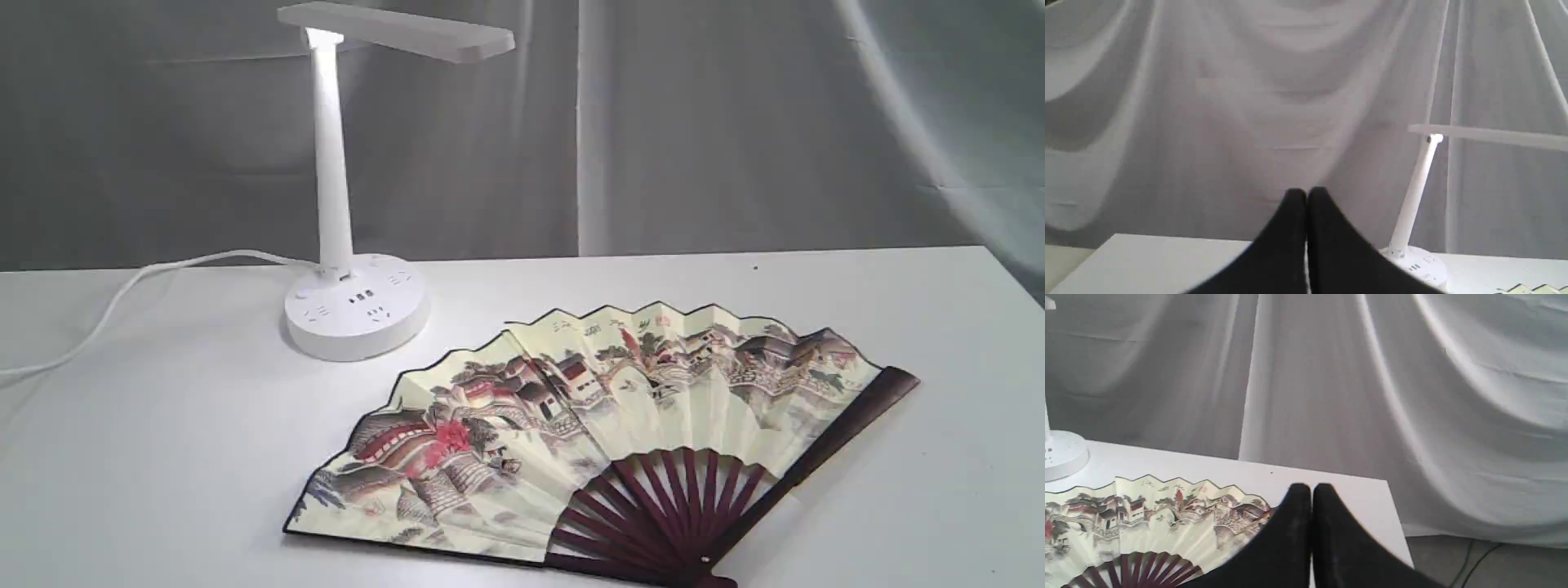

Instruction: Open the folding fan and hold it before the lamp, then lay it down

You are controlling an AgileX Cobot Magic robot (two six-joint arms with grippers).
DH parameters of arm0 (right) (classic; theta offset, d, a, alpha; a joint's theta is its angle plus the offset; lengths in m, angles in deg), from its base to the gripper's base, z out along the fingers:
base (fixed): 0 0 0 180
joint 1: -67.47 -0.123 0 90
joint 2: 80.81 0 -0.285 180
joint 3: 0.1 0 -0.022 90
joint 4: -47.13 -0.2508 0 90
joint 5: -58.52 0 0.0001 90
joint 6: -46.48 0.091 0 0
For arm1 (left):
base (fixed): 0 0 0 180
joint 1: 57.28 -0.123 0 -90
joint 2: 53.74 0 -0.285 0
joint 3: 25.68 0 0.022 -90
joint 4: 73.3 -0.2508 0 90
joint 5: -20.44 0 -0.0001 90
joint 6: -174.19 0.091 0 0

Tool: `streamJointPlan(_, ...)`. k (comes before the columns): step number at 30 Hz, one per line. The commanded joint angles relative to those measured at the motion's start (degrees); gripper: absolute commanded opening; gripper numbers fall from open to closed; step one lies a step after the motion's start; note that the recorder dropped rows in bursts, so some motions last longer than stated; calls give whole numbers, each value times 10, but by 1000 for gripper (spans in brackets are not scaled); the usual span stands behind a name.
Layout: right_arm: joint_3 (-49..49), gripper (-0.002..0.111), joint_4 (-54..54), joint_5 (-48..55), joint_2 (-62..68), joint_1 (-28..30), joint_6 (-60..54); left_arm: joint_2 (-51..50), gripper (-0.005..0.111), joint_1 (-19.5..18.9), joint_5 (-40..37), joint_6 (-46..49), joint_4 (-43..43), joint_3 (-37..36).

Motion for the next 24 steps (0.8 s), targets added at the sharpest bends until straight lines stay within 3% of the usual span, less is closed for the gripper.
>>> streamJointPlan(1,-4,0,31,22,-32,-1,6,4,0,-1,9,-6,-9,2)
streamJointPlan(7,-25,0,61,35,-32,1,32,4,0,-1,90,-21,3,-45)
streamJointPlan(15,-154,0,0,-145,-32,1,35,4,0,-1,267,-88,5,-231)
streamJointPlan(24,-313,0,-32,-379,-32,1,32,4,0,-1,434,-88,-8,-446)
